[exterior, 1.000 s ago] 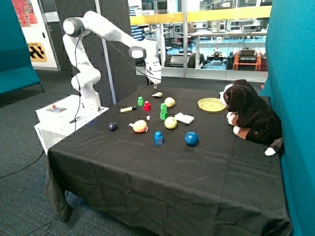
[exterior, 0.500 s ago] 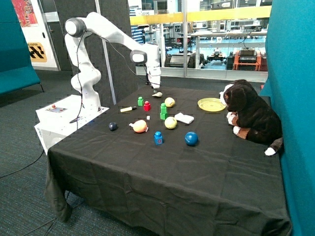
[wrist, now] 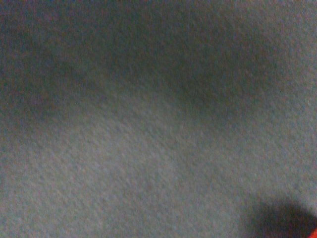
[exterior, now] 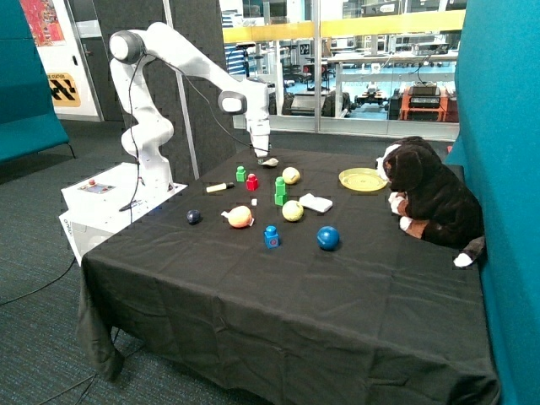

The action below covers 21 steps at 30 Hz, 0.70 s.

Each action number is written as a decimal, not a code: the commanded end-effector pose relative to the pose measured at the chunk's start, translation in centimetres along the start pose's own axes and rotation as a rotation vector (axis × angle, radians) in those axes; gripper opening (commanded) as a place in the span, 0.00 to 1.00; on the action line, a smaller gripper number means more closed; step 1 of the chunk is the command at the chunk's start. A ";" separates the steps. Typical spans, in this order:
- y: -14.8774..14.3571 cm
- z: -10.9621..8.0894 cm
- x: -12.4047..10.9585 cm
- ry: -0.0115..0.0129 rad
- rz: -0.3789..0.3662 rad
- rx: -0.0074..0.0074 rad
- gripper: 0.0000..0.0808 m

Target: Stack green blocks

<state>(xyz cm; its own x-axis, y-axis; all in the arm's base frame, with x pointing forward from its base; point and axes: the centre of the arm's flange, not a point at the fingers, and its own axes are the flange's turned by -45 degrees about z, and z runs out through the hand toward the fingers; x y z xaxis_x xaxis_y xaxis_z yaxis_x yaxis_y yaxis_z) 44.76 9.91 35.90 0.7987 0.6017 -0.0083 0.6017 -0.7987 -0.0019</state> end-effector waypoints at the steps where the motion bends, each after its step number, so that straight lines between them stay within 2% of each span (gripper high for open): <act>1: 0.9 0.1 -1.7 0.0083 0.003 -0.0019 0.65; 6: 0.7 -0.3 -2.0 0.0083 0.004 -0.0019 0.63; 9: 0.3 -0.7 -2.5 0.0083 0.013 -0.0019 0.66; 12: -0.2 -0.8 -3.1 0.0083 0.031 -0.0018 0.61; 16: -1.1 -0.9 -4.0 0.0083 0.067 -0.0017 0.72; 17: -1.3 -0.9 -4.2 0.0083 0.075 -0.0016 0.68; 18: -1.5 -0.9 -4.5 0.0083 0.083 -0.0016 0.71; 21: -2.4 -1.0 -5.2 0.0083 0.102 -0.0015 0.68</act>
<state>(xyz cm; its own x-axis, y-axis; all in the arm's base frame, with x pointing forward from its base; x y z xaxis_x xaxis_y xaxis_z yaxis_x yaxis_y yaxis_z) 41.74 8.29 36.41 0.8255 0.5644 0.0032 0.5644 -0.8255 0.0049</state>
